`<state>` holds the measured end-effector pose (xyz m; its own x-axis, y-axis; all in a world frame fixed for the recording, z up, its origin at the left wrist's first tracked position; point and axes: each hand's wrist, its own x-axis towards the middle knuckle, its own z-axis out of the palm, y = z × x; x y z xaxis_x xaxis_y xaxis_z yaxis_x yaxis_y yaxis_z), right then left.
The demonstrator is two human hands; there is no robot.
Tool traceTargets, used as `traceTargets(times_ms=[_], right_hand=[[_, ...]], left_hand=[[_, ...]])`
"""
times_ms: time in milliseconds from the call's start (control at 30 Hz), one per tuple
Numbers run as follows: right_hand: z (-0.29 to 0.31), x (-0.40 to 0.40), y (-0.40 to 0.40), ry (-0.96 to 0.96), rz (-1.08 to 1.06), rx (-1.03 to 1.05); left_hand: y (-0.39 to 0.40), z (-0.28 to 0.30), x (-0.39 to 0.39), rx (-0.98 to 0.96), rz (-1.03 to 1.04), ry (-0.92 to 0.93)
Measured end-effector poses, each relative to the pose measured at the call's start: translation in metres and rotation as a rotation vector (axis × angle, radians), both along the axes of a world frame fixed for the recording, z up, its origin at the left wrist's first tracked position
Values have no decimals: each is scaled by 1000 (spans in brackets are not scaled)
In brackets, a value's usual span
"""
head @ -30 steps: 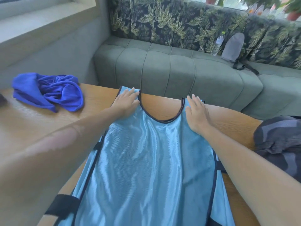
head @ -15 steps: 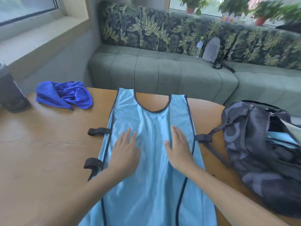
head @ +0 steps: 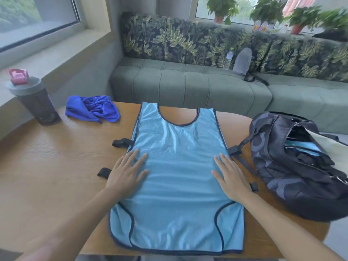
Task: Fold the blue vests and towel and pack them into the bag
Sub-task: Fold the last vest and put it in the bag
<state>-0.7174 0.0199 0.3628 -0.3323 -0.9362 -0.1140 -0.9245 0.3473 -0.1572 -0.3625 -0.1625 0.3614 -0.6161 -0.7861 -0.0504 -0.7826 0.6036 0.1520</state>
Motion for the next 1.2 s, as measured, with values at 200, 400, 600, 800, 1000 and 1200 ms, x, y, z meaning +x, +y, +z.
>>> traceTargets(times_ms=[200, 400, 600, 800, 1000, 1200], right_hand=[[21, 14, 16, 43, -27, -42], [27, 101, 48, -199, 168, 36], [3, 81, 110, -9, 149, 64], [8, 76, 144, 100, -141, -129], [25, 81, 128, -181, -664, -55], [36, 76, 112, -620, -662, -85]], left_hand=[[28, 19, -2, -84, -51, -19], [89, 7, 10, 29, -250, 0], [96, -10, 73, -39, -245, 79], [101, -6, 92, 75, 13, 211], [111, 19, 80, 215, 575, 116], [97, 29, 77, 543, 563, 334]])
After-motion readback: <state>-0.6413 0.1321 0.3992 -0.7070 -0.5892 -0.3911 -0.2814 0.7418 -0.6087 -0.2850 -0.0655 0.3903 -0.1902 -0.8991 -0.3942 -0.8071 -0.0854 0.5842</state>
